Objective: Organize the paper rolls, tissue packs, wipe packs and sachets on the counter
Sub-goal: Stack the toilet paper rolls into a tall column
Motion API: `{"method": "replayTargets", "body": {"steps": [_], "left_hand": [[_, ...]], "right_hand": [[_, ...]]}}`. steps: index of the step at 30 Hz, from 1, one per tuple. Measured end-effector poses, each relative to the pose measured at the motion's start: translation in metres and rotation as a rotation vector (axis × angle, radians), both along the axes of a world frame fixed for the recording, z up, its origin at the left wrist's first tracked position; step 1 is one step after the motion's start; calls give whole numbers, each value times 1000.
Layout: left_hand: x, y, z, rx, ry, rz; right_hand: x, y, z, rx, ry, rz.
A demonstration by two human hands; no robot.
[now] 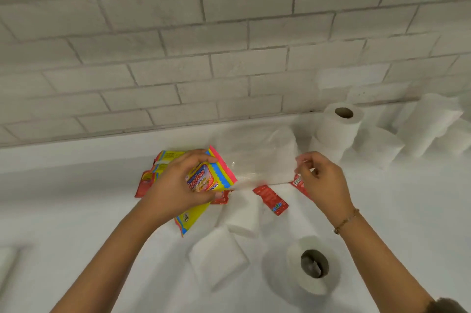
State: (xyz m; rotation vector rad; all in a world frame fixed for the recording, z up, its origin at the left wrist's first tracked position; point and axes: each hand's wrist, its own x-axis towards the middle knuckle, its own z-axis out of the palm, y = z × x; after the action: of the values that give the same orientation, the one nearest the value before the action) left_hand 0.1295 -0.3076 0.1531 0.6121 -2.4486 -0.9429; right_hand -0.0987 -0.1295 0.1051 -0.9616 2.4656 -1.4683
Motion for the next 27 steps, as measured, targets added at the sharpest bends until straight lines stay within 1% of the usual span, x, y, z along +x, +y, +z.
{"method": "replayTargets", "body": {"steps": [5,10,13,17,23,27], "left_hand": [[60,-62,10,-57,-70,-16],[86,-133,0,-151,-237,-48],[76,-167,-11,-179,-283,-96],[43,-195,-27,-152,-347,-164],[-13,-203,-50,-189,-379,-230],[-36,-199,-78,-141,-434,-225]], "right_hand": [[85,-31,-5,-35,-103,87],[154,-60,-18,29,-150,82],[184,-69,-29,89,-187,64],[210,-72,-38,170,-199,34],[213,-71,-41,253,-175,2],[206,-68,-49,301,-183,-14]]}}
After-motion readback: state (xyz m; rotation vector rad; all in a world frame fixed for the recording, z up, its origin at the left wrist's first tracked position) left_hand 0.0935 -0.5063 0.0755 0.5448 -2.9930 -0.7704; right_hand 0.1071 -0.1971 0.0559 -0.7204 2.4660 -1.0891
